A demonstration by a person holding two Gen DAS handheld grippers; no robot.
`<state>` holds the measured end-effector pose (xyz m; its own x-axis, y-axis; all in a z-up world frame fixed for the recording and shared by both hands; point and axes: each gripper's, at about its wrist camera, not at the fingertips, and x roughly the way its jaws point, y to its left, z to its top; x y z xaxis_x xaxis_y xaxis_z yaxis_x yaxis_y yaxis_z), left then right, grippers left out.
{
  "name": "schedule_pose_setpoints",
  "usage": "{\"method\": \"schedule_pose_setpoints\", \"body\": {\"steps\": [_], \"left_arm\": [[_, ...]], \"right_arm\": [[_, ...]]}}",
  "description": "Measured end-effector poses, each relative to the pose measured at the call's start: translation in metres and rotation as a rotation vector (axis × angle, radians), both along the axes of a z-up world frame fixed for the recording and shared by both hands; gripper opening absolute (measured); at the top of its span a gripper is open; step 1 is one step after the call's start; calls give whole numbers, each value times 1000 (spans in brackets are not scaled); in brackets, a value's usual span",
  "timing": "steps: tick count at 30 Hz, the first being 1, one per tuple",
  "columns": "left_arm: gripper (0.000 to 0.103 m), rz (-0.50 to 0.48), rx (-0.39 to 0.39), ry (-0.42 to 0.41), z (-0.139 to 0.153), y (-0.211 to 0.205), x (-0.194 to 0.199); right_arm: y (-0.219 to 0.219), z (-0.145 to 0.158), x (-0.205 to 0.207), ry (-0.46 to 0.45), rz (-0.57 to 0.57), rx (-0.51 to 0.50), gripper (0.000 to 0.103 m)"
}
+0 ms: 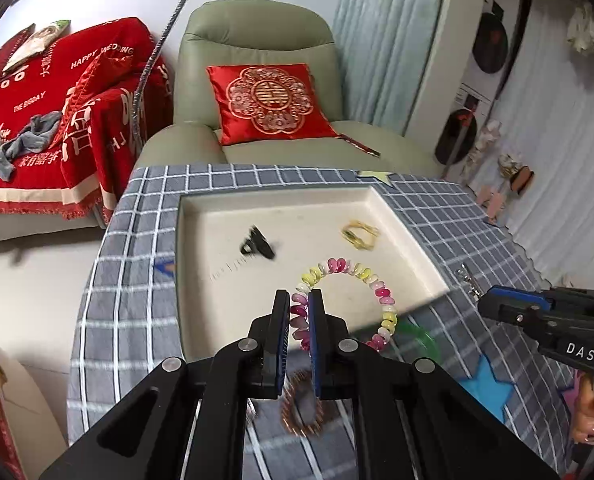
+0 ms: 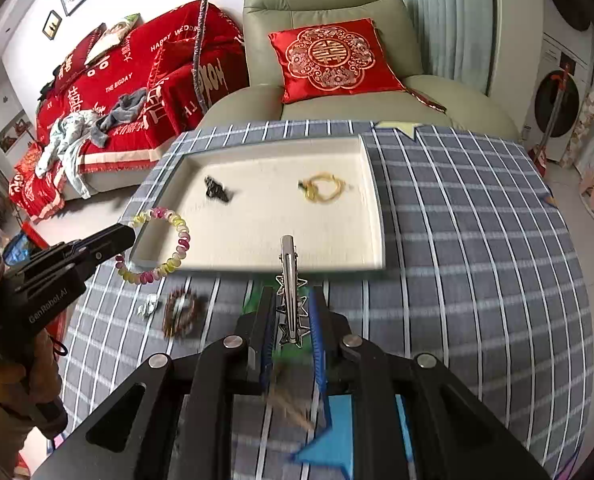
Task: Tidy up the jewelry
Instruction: 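Carry the hairpin in the right tool into the tray while the left tool carries the bracelet, then open the right tool to release the hairpin while the left tool releases the bracelet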
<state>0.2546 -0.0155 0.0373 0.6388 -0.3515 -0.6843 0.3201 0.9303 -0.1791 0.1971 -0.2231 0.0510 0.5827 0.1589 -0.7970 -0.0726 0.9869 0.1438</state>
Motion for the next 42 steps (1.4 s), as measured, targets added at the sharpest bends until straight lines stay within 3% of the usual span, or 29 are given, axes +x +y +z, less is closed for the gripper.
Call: {"method": "schedule_pose_setpoints", "body": {"steps": [10,19,35,42], "left_arm": [[24,19,69,103,-39,-7,60],[24,23,132,190,-70,-19,90],[24,64,250,150,-81,-38,113],[24,72,244,150,-80,-37,112]], "right_arm": [[4,-37,81,86,8,28,18],[3,-78,120,181,12,19,18],[-7,-90,153,158,-48,-3,18],[-4,-90,151,149,-46,-20,19]]}}
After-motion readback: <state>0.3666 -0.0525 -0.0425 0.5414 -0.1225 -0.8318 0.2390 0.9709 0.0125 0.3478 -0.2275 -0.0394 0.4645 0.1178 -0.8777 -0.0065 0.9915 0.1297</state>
